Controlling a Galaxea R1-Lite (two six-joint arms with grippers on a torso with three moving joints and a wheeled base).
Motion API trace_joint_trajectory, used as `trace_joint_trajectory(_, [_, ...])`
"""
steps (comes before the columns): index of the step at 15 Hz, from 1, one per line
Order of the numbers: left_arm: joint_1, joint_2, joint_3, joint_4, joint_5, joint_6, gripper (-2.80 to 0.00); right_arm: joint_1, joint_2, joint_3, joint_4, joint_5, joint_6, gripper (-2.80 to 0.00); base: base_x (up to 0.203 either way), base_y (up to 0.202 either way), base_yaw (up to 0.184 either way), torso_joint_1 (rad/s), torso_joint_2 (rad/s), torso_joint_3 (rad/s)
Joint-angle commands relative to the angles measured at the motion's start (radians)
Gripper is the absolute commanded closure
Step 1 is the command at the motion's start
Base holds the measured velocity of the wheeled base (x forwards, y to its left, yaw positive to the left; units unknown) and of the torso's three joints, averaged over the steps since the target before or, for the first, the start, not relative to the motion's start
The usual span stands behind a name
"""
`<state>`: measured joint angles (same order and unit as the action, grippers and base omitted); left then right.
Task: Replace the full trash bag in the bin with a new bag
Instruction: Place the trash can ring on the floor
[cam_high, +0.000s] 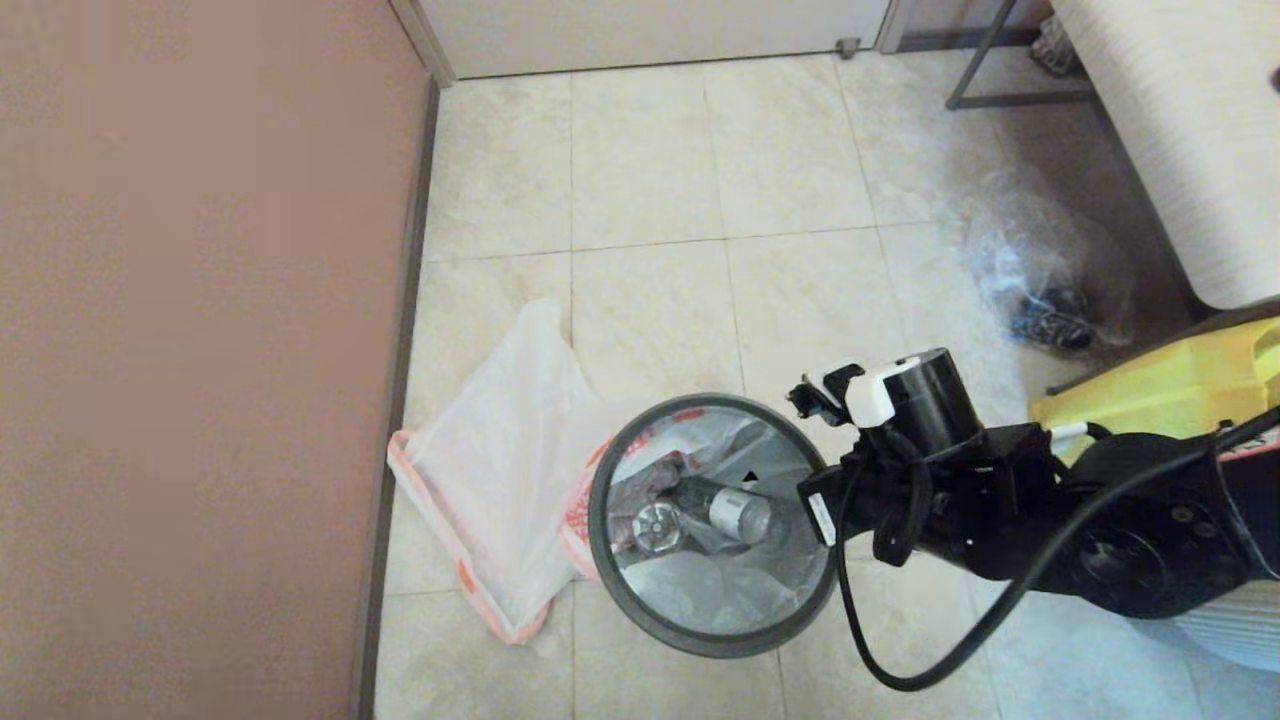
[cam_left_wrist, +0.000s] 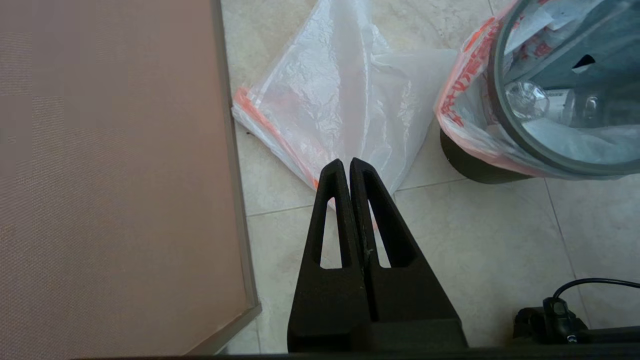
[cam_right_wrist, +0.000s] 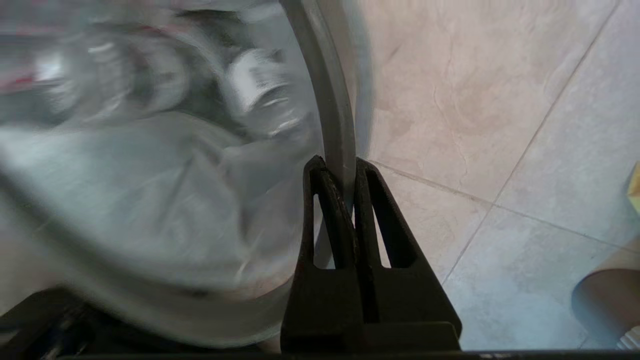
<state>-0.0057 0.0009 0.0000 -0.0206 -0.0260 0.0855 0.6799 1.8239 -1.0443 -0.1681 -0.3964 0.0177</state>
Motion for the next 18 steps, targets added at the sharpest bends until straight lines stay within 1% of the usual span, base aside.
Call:
trace_joint_trajectory(1, [0.000,0.001,0.011,0.000,0.000,0.000,0.00,0.028,-0.105,0.027,0.026,-0.001,0.005,0.00,0.000,0.000,0.000,0.000,0.00,0.000])
trace_joint_trajectory(3, [0.000,0.001,0.011,-0.001,0.000,0.000,0.00,0.076,-0.176,0.045,0.129,0.001,0.055,0.00,0.000,0.000,0.000,0.000,0.00,0.000])
trace_joint_trajectory(5, [0.000,0.001,0.011,-0.001,0.000,0.000,0.00,0.090,-0.248,0.052,0.208,0.008,0.098,0.00,0.000,0.000,0.000,0.000,0.00,0.000])
trace_joint_trajectory(8, [0.000,0.001,0.011,-0.001,0.000,0.000,0.00,0.090,-0.377,0.075,0.323,0.039,0.153,0.00,0.000,0.000,0.000,0.000,0.00,0.000])
trace_joint_trajectory(10, [0.000,0.001,0.011,-0.001,0.000,0.000,0.00,0.051,-0.487,0.103,0.416,0.045,0.202,0.00,0.000,0.000,0.000,0.000,0.00,0.000])
trace_joint_trajectory(11, [0.000,0.001,0.011,0.000,0.000,0.000,0.00,0.002,-0.535,0.133,0.453,0.047,0.215,0.00,0.000,0.000,0.000,0.000,0.00,0.000])
trace_joint_trajectory(12, [0.000,0.001,0.011,-0.001,0.000,0.000,0.00,-0.067,-0.565,0.175,0.482,0.048,0.216,0.00,0.000,0.000,0.000,0.000,0.00,0.000])
trace_joint_trajectory(14, [0.000,0.001,0.011,-0.001,0.000,0.000,0.00,-0.212,-0.599,0.262,0.501,0.067,0.182,0.00,0.000,0.000,0.000,0.000,0.00,0.000])
trace_joint_trajectory(16, [0.000,0.001,0.011,-0.001,0.000,0.000,0.00,-0.376,-0.586,0.315,0.490,0.153,0.131,0.00,0.000,0.000,0.000,0.000,0.00,0.000])
trace_joint_trajectory(18, [0.000,0.001,0.011,-0.001,0.000,0.000,0.00,-0.507,-0.477,0.333,0.413,0.243,0.086,0.00,0.000,0.000,0.000,0.000,0.00,0.000])
